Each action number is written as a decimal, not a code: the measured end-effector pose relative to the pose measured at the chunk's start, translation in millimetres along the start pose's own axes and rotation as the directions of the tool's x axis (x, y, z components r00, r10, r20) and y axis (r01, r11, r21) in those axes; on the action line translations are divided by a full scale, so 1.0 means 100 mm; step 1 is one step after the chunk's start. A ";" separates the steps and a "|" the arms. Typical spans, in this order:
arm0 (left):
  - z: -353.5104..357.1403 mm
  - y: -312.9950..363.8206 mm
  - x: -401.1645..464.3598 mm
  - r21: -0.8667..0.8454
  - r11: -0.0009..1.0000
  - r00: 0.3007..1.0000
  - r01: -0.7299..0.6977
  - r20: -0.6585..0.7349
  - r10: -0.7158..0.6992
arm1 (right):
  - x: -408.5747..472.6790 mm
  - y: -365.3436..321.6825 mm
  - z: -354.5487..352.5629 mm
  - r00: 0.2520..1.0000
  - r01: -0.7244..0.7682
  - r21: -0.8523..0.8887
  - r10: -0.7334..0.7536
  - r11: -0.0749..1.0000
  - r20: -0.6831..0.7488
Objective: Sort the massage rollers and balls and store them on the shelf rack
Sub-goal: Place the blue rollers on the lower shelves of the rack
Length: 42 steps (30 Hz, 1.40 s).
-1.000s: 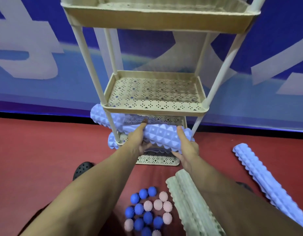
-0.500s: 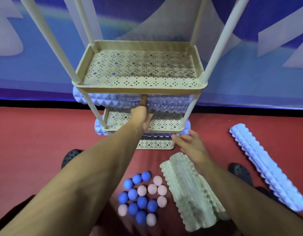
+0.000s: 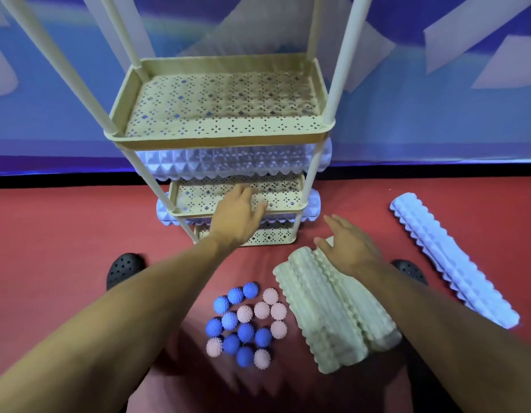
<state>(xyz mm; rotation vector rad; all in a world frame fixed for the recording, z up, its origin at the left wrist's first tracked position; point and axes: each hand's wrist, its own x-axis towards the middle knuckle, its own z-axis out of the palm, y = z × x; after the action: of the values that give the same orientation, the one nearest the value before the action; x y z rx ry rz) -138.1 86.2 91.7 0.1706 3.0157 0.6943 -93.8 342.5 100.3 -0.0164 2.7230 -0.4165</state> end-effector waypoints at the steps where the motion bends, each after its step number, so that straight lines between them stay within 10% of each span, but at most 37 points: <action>1: 0.03 0.07 -0.08 0.051 0.994 0.995 -0.098 -0.006 0.099 | -0.01 0.09 -0.01 1.000 -0.008 -0.001 0.008 1.000 0.013; 6: 0.48 0.58 -0.34 0.102 0.905 0.904 -0.413 0.169 0.394 | -0.04 0.75 0.00 0.998 -0.065 -0.060 0.066 0.996 0.014; 25: 2.70 1.78 0.03 0.055 0.987 0.929 -0.152 0.350 0.124 | 0.52 3.95 0.62 0.780 -0.626 0.046 0.624 0.779 0.048; 42: 2.49 1.79 -0.26 0.141 0.966 0.931 -0.219 0.325 0.164 | 0.36 3.69 0.65 0.867 -0.476 -0.127 0.440 0.870 -0.236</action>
<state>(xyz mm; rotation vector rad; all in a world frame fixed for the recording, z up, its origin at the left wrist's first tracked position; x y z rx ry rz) -78.1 350.8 -52.9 0.5351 2.7711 0.3669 -85.6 674.7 -77.1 0.6502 2.8217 -0.0279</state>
